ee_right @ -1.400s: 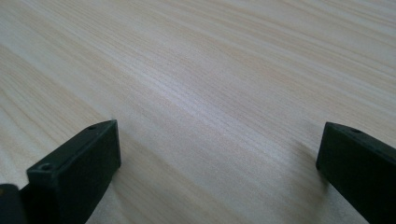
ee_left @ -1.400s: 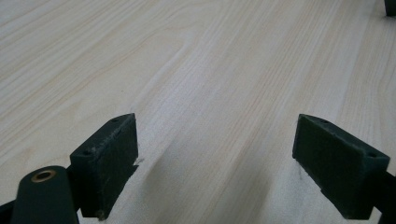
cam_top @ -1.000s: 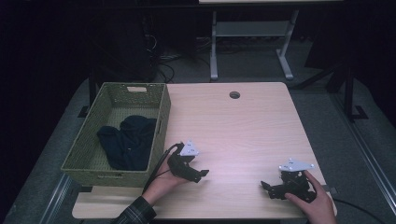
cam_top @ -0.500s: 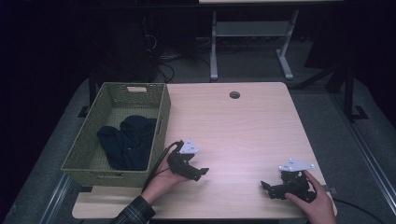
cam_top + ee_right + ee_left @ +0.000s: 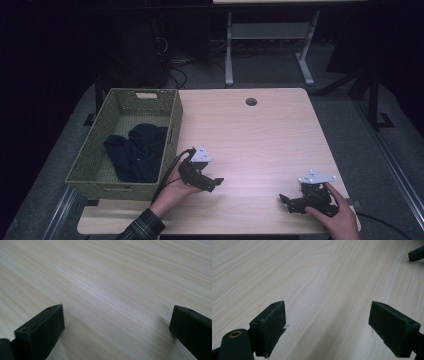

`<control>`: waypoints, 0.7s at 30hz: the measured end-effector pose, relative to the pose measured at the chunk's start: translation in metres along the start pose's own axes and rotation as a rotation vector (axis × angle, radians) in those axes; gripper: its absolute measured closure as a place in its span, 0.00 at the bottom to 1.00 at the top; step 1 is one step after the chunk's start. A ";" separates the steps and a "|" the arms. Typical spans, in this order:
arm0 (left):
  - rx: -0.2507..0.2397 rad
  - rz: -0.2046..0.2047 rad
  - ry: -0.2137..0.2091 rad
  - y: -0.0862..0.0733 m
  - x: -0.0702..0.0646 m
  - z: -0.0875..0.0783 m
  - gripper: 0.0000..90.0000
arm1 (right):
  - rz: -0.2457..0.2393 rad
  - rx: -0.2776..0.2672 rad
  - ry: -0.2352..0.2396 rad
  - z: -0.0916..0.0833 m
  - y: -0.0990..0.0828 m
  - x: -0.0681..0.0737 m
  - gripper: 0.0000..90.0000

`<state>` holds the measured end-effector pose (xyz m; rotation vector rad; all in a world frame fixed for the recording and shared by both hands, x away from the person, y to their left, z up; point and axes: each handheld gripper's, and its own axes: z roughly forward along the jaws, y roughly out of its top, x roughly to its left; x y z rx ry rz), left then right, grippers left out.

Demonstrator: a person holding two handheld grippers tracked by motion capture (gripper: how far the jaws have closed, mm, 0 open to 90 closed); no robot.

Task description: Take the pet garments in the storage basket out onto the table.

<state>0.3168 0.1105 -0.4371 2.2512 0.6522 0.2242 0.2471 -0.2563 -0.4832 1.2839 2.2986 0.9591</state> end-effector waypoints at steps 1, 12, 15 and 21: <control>0.001 -0.002 0.000 0.000 0.000 -0.001 0.15 | 0.000 0.000 0.000 0.000 0.000 0.000 0.00; -0.012 -0.010 -0.013 0.005 0.001 -0.005 0.15 | 0.000 0.000 0.000 0.000 0.000 0.000 0.00; -0.012 -0.008 -0.015 0.007 0.001 -0.007 0.15 | 0.000 0.000 0.000 0.000 0.000 0.000 0.00; -0.011 -0.003 -0.022 0.011 0.000 -0.011 0.15 | 0.000 0.000 0.000 0.000 0.000 0.000 0.00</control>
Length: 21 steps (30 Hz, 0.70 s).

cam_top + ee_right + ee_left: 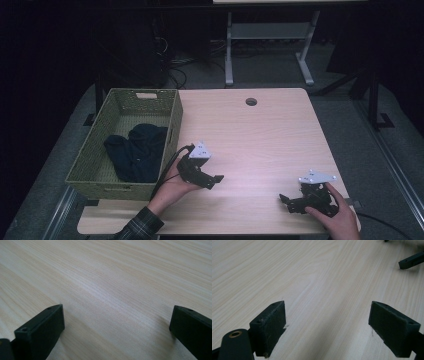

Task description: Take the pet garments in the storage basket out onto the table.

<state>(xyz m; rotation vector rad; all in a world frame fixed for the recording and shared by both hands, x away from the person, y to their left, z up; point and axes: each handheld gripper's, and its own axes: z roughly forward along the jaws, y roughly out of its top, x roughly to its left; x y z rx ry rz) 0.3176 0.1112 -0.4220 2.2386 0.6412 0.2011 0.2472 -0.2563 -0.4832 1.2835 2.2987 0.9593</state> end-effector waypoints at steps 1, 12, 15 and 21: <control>-0.003 -0.004 -0.002 0.000 0.000 0.000 0.15 | 0.000 0.000 0.000 0.000 0.000 0.000 0.00; 0.000 0.012 -0.011 0.007 0.002 -0.005 0.15 | 0.000 0.000 0.000 0.000 0.000 0.000 0.00; -0.002 0.016 -0.012 0.008 0.002 -0.007 0.15 | 0.001 0.000 0.000 0.000 0.000 0.000 0.00; -0.012 0.021 -0.010 0.014 0.003 -0.010 0.15 | 0.000 0.000 0.000 0.000 0.000 0.000 0.00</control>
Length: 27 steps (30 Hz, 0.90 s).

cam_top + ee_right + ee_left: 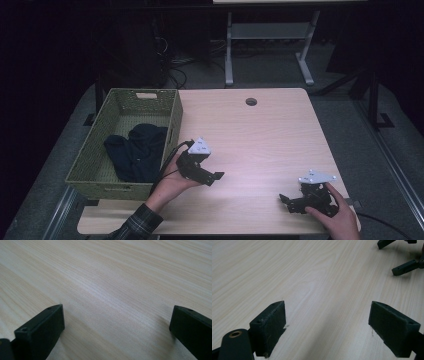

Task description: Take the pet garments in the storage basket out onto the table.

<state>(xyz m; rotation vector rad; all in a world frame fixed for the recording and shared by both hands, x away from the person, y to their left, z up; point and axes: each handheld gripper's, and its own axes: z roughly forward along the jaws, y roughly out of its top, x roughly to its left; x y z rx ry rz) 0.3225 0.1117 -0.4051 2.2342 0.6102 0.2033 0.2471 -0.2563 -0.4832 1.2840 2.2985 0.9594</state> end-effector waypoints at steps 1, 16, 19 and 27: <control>-0.004 0.000 -0.001 0.001 0.001 0.000 0.15 | 0.000 0.000 0.000 0.000 0.000 0.000 0.00; -0.025 -0.004 0.006 0.011 0.009 -0.005 0.15 | -0.001 0.000 0.000 0.000 0.000 0.000 0.00; -0.028 0.002 0.008 0.013 0.011 -0.006 0.15 | -0.001 0.000 0.000 0.000 0.000 0.000 0.00; -0.040 0.012 0.007 0.020 0.015 -0.010 0.15 | -0.001 0.000 0.000 0.000 0.000 0.000 0.00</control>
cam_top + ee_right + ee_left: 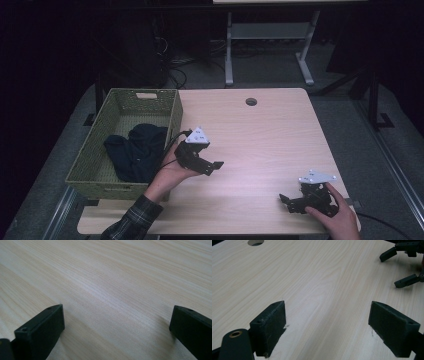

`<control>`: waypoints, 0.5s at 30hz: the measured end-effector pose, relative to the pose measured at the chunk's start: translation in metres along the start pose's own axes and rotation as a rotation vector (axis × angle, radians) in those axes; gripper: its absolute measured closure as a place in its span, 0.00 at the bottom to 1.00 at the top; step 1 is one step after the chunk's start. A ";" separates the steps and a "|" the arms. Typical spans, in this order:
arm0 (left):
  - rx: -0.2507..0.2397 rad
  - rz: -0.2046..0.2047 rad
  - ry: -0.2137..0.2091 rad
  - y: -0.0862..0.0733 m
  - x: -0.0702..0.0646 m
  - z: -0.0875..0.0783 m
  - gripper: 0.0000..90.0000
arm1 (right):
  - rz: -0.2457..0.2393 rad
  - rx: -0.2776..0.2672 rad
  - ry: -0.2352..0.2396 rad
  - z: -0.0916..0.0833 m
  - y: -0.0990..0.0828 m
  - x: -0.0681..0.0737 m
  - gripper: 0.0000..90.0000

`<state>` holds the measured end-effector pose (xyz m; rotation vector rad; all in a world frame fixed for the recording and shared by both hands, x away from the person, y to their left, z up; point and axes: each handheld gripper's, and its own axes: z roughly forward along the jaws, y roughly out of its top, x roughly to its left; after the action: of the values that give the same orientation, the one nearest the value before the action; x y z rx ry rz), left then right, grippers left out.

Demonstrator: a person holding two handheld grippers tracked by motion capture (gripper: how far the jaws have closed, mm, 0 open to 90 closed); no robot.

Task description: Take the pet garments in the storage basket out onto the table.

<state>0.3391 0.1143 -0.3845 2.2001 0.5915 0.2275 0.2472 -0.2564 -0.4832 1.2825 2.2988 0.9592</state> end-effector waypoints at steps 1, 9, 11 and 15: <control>-0.003 0.003 0.000 0.001 0.001 -0.001 0.15 | 0.000 0.000 0.000 0.000 0.000 0.000 0.00; -0.009 0.000 0.008 0.007 0.008 -0.008 0.15 | 0.000 0.001 0.000 0.000 0.000 0.000 0.00; -0.014 -0.008 0.010 0.009 0.010 -0.010 0.15 | -0.001 0.001 0.000 0.000 0.000 0.000 0.00; -0.018 -0.002 0.014 0.011 0.012 -0.014 0.15 | 0.000 0.001 0.000 0.000 0.000 0.000 0.00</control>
<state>0.3485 0.1239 -0.3671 2.1827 0.5971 0.2469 0.2472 -0.2564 -0.4832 1.2822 2.2995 0.9583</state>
